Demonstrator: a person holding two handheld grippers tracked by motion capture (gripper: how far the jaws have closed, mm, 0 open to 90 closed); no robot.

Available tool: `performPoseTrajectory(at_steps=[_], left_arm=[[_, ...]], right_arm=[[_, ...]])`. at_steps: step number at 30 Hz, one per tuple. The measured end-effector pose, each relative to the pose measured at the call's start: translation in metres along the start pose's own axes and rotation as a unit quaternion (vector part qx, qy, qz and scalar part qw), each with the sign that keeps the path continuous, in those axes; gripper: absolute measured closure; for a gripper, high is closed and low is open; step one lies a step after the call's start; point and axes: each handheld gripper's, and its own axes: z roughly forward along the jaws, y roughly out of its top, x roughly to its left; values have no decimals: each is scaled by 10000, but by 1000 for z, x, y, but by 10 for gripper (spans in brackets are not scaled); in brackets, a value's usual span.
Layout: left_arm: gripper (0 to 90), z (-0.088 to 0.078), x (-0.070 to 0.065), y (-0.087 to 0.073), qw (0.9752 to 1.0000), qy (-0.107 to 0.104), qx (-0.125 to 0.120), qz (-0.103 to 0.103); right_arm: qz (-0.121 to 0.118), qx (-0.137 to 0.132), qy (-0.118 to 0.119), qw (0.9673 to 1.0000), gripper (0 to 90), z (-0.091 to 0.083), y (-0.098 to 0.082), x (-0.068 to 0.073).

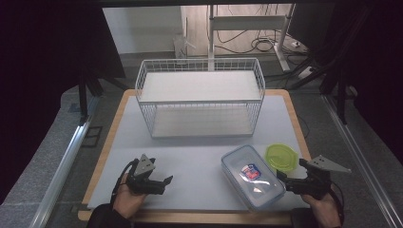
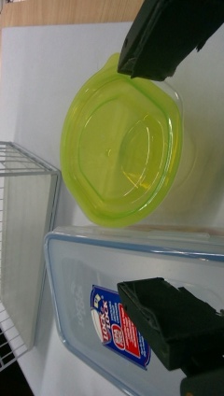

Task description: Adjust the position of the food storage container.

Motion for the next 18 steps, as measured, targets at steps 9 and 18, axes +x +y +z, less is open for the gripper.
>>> performPoseTrajectory(at_steps=[9, 18], left_arm=[[86, 0, 1, -2, 10000, -5, -16, -66], [78, 1, -1, -1, 10000, 28, 25, -30]], right_arm=[[-11, 115, -13, 9999, 8, -6, 1, 1], [15, 426, 126, 9990, 317, -10, 2, 8]])
